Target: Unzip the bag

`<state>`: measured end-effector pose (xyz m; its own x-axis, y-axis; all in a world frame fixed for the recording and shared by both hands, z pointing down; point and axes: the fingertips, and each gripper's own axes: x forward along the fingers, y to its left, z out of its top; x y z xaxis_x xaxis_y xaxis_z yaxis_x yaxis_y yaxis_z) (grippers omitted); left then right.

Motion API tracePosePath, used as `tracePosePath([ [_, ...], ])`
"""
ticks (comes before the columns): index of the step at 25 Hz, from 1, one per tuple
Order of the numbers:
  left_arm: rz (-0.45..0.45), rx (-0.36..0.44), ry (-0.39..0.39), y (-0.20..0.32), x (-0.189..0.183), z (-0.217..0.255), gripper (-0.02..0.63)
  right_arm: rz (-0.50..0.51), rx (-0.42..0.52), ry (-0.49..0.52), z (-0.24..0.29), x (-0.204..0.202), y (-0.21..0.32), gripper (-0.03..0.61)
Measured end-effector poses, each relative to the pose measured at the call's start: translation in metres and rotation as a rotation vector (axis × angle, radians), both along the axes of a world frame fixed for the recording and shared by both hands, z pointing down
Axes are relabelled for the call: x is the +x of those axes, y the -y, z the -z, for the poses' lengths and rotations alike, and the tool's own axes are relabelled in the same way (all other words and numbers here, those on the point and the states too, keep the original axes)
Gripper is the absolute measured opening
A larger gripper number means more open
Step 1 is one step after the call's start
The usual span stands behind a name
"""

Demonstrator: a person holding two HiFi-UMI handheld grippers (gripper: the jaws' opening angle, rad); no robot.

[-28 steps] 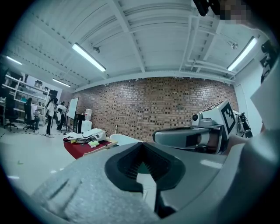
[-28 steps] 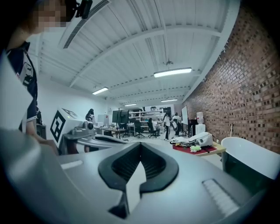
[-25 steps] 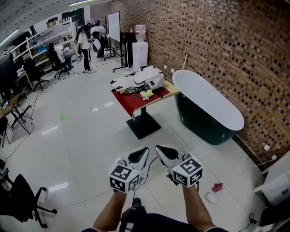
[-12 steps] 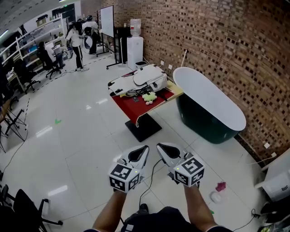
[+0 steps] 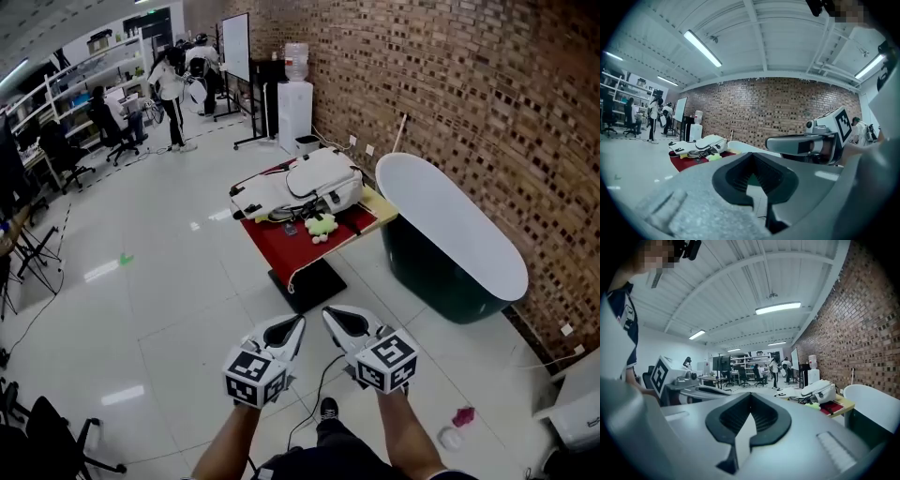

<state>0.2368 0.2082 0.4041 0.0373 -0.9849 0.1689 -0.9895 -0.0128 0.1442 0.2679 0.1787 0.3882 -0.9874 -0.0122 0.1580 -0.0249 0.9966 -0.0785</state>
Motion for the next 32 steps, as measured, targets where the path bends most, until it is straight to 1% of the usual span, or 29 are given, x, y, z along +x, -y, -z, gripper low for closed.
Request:
tracePosePath([
  [5,0.077,-0.017,-0.002,0.045,-0.03,-0.009,0.002,0.054,-0.011,0.008,-0.005,-0.031,0.055,0.006],
  [11,0.151,-0.067,0.003,0.083,-0.055,-0.018,0.002,0.099,-0.027,0.013,-0.009,-0.062,0.108,0.006],
  [16,0.178,-0.09,-0.002,0.109,-0.077,-0.028,0.002,0.106,-0.064,0.003,-0.023,-0.082,0.137,0.006],
  [22,0.152,-0.073,-0.013,0.148,-0.115,-0.035,0.003,0.076,-0.036,-0.009,-0.027,-0.116,0.171,0.006],
  [26,0.097,-0.063,-0.036,0.177,-0.145,-0.039,0.002,0.023,-0.023,-0.035,-0.034,-0.147,0.194,0.006],
  [29,0.073,-0.077,-0.032,0.192,-0.183,-0.048,0.003,-0.009,-0.015,-0.043,-0.037,-0.182,0.201,0.006],
  [32,0.011,-0.086,-0.05,0.211,-0.207,-0.049,0.002,-0.079,-0.017,-0.06,-0.039,-0.206,0.213,0.006],
])
